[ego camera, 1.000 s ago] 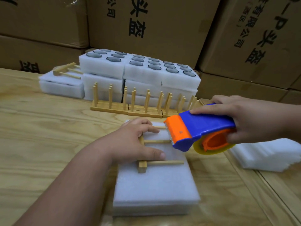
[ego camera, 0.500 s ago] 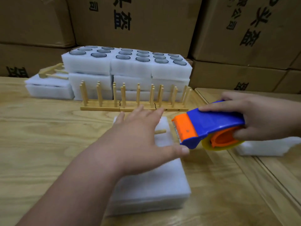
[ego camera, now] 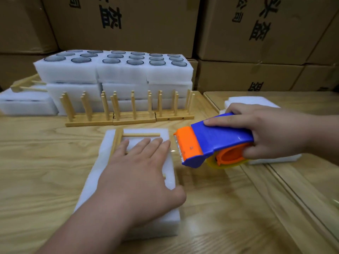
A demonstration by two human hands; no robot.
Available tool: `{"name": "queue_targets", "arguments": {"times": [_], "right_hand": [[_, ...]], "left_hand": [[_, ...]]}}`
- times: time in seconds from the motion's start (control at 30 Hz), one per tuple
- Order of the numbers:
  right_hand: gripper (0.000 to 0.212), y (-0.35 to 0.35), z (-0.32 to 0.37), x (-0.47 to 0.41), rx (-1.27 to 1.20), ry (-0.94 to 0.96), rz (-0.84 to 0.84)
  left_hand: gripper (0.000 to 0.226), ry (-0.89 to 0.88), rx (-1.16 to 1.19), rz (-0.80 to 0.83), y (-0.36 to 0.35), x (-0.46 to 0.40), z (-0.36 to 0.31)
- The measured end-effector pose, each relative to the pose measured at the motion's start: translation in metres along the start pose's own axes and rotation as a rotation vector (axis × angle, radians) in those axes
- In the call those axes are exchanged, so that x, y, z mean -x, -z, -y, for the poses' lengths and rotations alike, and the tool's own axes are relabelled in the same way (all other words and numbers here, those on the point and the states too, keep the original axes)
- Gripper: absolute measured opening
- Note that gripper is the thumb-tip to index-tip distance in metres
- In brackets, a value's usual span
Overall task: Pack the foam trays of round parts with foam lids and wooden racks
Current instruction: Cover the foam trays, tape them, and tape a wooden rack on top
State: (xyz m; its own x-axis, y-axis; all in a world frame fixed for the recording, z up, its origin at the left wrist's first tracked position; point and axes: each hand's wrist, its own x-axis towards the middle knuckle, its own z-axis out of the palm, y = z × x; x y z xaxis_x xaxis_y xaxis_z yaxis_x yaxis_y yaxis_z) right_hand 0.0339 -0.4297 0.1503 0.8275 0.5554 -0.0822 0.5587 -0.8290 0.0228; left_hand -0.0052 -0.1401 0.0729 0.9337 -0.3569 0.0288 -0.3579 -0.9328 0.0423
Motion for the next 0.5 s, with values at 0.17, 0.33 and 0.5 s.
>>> {"name": "queue_targets", "arguments": {"times": [0.17,0.33,0.5], "right_hand": [[0.086,-0.008,0.005,0.015,-0.023,-0.024,-0.029],[0.086,-0.015,0.003,0.032,-0.019,-0.07,-0.006],[0.087,-0.016,0.0,0.045,0.072,-0.129,0.021]], "left_hand": [[0.112,-0.034,0.037,0.015,0.004,0.002,0.003],[0.111,-0.043,0.039,0.014,0.003,0.002,0.005],[0.11,-0.049,0.025,0.011,0.001,0.002,0.003]]}}
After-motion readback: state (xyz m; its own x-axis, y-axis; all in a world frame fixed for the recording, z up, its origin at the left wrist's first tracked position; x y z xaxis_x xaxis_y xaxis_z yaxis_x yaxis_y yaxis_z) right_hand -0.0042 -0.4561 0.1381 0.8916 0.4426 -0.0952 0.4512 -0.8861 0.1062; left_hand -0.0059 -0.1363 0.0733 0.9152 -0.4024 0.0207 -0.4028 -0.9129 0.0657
